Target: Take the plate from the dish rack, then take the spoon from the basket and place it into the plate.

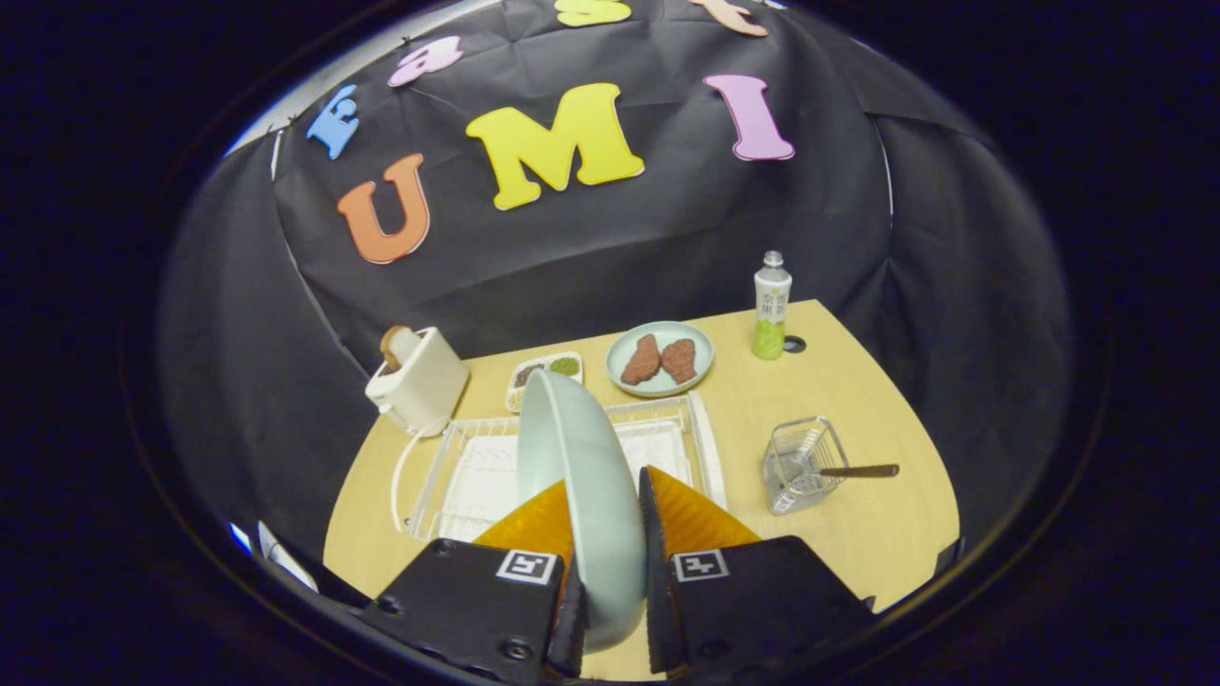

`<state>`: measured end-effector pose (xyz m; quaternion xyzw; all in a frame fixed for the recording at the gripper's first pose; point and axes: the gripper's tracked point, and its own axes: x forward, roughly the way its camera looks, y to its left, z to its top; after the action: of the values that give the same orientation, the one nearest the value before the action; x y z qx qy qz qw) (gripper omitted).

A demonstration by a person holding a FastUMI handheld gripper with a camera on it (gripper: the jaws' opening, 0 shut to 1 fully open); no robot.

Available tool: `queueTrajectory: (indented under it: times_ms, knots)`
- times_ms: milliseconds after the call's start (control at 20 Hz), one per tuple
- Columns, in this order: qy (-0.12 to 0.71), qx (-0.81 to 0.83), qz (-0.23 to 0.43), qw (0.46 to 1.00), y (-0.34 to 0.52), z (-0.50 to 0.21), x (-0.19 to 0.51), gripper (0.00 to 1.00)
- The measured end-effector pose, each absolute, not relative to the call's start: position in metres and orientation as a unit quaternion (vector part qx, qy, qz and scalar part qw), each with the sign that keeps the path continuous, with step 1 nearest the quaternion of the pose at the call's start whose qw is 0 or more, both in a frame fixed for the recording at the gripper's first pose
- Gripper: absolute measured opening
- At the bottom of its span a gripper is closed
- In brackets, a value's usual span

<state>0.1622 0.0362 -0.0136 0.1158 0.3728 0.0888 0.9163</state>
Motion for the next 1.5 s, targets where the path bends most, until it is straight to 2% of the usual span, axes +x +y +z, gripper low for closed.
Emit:
queueTrajectory:
  times_ms: [350, 700, 900, 1150, 1400, 1500]
  knots:
    - [0.383, 0.176, 0.137, 0.896, 0.052, -0.062, 0.096, 0.31]
    - [0.436, 0.257, 0.15, 0.849, 0.059, -0.154, 0.049, 0.31]
    - [0.467, 0.291, 0.154, 0.821, 0.064, -0.197, 0.041, 0.31]
    - [0.476, 0.313, 0.171, 0.803, 0.074, -0.216, 0.05, 0.31]
    - [0.48, 0.316, 0.15, 0.804, 0.062, -0.23, 0.059, 0.41]
    - [0.477, 0.308, 0.149, 0.81, 0.058, -0.228, 0.061, 0.48]
